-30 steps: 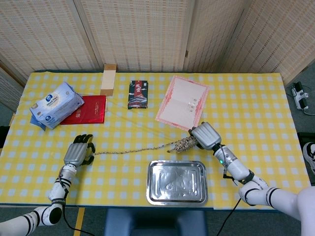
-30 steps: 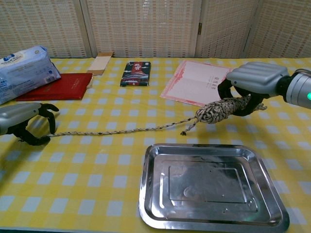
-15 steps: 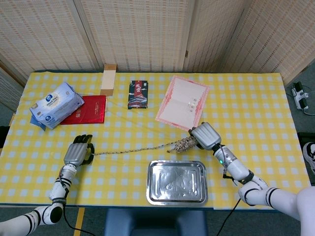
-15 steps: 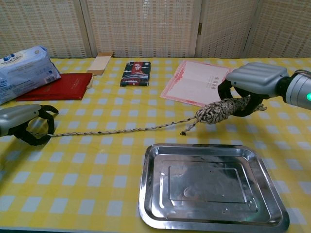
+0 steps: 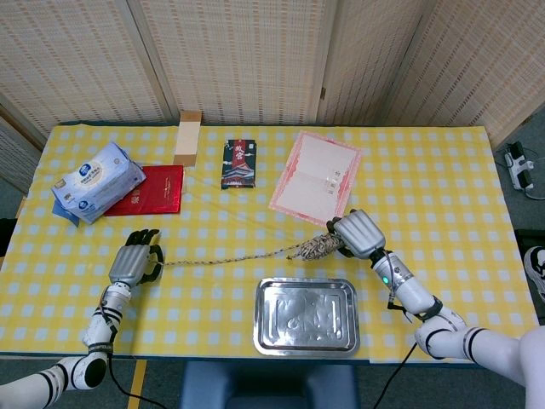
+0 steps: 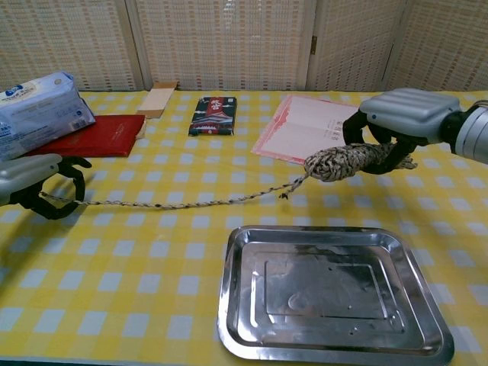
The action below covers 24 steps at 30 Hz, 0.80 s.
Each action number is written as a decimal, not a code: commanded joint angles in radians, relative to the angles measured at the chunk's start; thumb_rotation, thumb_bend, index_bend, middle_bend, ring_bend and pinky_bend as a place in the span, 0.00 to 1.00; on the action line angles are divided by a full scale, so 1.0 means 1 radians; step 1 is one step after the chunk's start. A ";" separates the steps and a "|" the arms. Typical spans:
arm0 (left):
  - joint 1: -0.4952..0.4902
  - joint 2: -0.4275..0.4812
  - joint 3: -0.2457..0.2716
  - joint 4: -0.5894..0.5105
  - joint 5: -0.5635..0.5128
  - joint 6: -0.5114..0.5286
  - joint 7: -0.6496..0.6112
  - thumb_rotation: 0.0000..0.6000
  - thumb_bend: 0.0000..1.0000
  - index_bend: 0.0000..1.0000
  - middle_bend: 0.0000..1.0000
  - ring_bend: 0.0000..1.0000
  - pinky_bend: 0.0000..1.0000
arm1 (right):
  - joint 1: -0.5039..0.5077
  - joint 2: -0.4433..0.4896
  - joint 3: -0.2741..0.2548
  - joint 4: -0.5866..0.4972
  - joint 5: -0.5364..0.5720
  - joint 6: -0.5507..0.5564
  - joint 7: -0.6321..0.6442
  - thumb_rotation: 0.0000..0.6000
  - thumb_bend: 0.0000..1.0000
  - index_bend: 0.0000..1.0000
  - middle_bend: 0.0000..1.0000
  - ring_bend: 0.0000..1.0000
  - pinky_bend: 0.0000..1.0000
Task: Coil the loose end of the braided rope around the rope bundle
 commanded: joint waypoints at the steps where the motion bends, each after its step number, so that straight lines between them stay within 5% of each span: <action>1: -0.005 0.035 -0.008 -0.050 0.025 0.018 -0.002 1.00 0.52 0.59 0.13 0.05 0.01 | -0.014 0.022 0.013 -0.040 -0.027 0.047 0.081 1.00 0.57 0.77 0.57 0.66 0.51; 8: -0.060 0.121 -0.066 -0.201 0.010 0.001 0.043 1.00 0.52 0.59 0.13 0.05 0.01 | -0.019 0.050 0.016 -0.117 -0.090 0.107 0.160 1.00 0.57 0.78 0.61 0.66 0.52; 24: -0.227 0.229 -0.229 -0.531 -0.198 0.033 0.271 1.00 0.52 0.59 0.13 0.04 0.01 | -0.005 0.031 0.014 -0.262 -0.044 0.063 -0.056 1.00 0.57 0.81 0.72 0.83 0.66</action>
